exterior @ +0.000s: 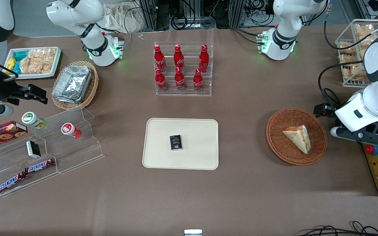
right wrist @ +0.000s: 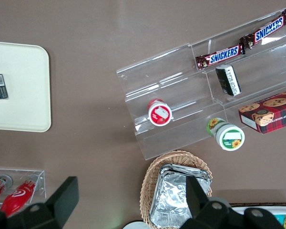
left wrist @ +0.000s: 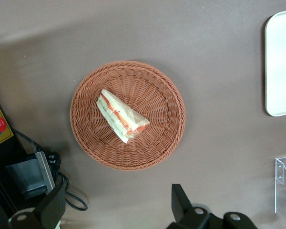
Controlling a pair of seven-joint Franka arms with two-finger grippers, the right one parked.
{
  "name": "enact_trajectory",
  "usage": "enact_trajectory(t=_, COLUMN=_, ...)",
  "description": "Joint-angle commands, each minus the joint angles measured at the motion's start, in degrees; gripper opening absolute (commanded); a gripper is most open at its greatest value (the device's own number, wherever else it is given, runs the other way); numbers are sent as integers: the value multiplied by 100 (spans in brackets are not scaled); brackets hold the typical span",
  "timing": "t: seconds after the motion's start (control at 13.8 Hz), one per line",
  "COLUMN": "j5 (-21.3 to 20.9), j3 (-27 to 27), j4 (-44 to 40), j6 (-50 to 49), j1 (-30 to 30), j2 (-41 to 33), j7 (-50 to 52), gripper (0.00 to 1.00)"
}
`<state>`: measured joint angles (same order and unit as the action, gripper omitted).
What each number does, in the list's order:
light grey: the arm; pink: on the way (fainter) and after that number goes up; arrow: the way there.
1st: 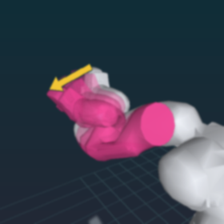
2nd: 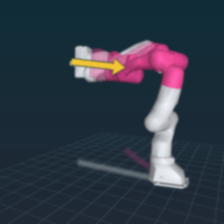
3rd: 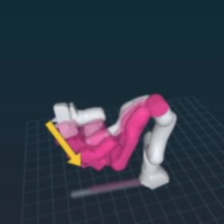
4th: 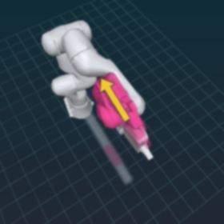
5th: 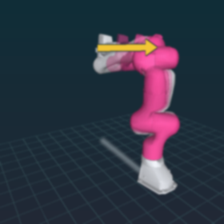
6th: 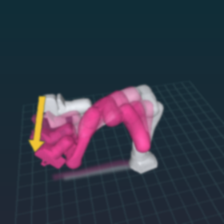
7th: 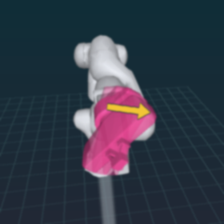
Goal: Place sandwich from basket to tray
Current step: 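Lower the left gripper onto the sandwich in the wicker basket and grasp it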
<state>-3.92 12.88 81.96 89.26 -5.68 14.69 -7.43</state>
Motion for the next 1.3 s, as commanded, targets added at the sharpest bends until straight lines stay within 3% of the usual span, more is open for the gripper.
enact_trajectory(t=0.0, j5=59, j3=-13, j4=-198, j6=-75, j1=23, j2=95, j7=21, gripper=100)
enact_trajectory(t=0.22, j5=23, j3=-13, j4=-180, j6=-84, j1=32, j2=122, j7=118, gripper=100)
enact_trajectory(t=0.36, j5=-20, j3=-13, j4=55, j6=-23, j1=40, j2=148, j7=1098, gripper=100)
enact_trajectory(t=0.87, j5=-205, j3=-206, j4=2155, j6=2567, j1=-21, j2=16, j7=3595, gripper=100)
enact_trajectory(t=1.23, j5=-214, j3=-549, j4=3430, j6=4168, j1=-21, j2=42, j7=4607, gripper=100)
